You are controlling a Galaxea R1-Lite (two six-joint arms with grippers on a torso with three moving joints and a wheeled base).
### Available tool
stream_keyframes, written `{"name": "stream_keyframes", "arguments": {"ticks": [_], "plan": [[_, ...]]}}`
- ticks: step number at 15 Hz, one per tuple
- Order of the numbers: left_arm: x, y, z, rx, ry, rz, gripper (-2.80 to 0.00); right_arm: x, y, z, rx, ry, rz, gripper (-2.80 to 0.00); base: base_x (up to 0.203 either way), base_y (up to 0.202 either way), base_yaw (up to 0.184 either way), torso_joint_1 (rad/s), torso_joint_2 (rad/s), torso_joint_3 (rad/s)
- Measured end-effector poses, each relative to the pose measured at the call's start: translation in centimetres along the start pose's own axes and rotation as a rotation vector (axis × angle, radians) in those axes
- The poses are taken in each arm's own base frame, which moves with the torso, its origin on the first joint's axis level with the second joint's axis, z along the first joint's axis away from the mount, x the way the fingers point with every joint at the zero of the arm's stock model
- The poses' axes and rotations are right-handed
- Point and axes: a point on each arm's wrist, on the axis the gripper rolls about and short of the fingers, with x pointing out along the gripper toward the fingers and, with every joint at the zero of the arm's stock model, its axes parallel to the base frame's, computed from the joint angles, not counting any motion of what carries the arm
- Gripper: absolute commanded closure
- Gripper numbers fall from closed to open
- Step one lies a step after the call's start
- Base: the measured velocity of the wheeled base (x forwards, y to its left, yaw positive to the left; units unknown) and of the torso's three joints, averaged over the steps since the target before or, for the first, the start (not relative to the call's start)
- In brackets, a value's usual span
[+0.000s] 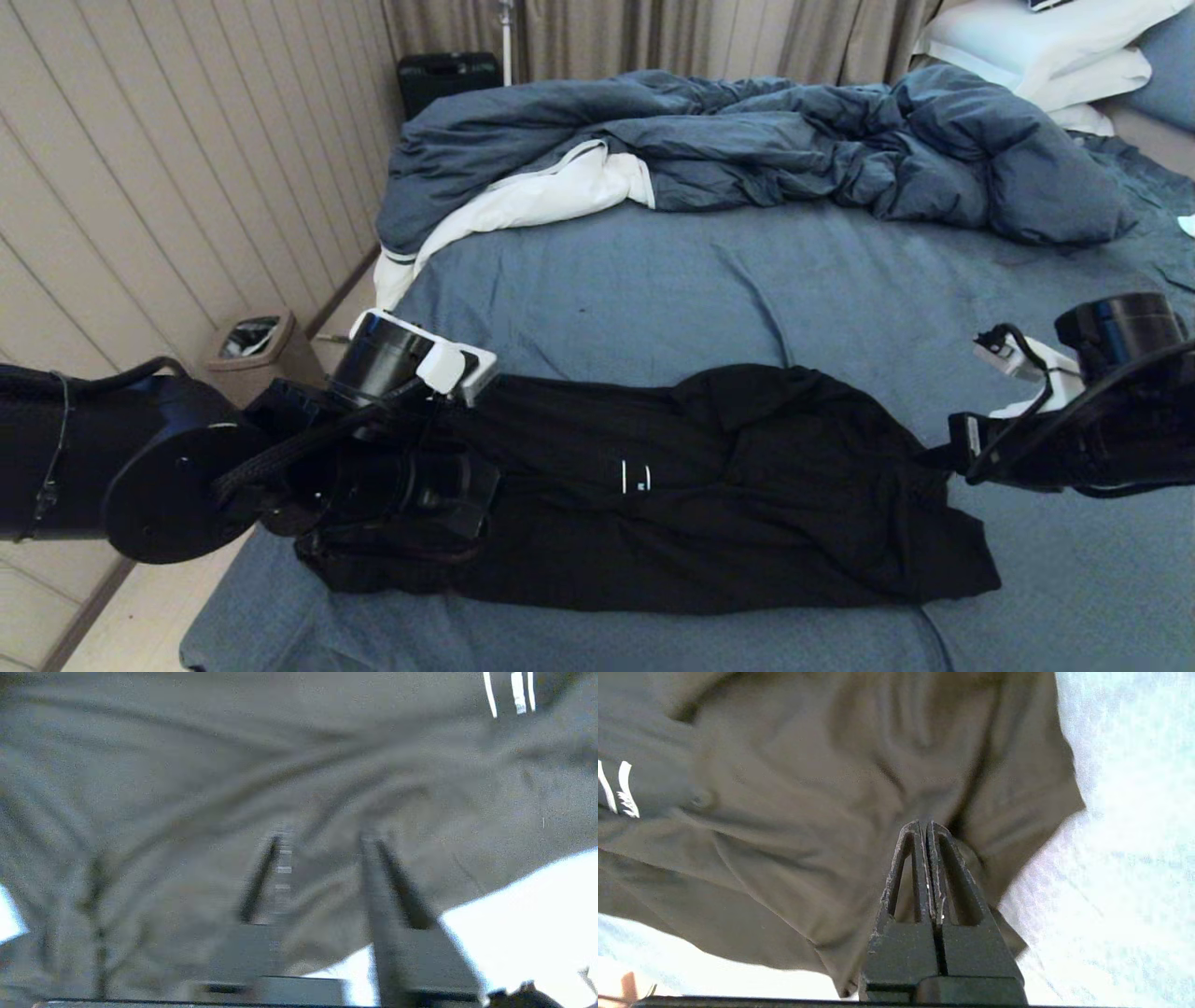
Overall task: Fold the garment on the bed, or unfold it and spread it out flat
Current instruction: Unford the black T-shirt
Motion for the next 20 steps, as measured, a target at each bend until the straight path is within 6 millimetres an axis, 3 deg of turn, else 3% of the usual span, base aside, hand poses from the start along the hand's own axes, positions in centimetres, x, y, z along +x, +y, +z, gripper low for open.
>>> {"name": "stream_keyframes", "arguments": {"ticks": [5, 9, 12, 13, 20], "plan": [[1.7, -0.4, -0.7, 0.080, 0.049, 0.007, -2.80, 0.2, -0.2, -0.2, 0.000, 0.011, 0.001, 0.00, 0.000, 0.000, 0.000, 0.000, 0.00, 0.000], [3.6, 1.2, -0.8, 0.078, 0.059, 0.045, -2.80, 0.1, -0.1, -0.4, 0.001, 0.014, 0.003, 0.00, 0.000, 0.000, 0.000, 0.000, 0.00, 0.000], [3.8, 1.5, -1.2, 0.084, 0.076, 0.051, -2.80, 0.1, -0.1, -0.5, 0.001, 0.016, 0.003, 0.00, 0.000, 0.000, 0.000, 0.000, 0.00, 0.000], [3.9, 1.5, -1.3, 0.084, 0.080, 0.051, 0.00, 0.1, -0.1, -0.5, 0.001, 0.016, 0.003, 0.00, 0.000, 0.000, 0.000, 0.000, 0.00, 0.000], [3.8, 1.5, -1.1, 0.079, 0.068, 0.051, 0.00, 0.0, -0.2, -0.4, 0.002, 0.010, 0.001, 0.00, 0.000, 0.000, 0.000, 0.000, 0.00, 0.000]]}}
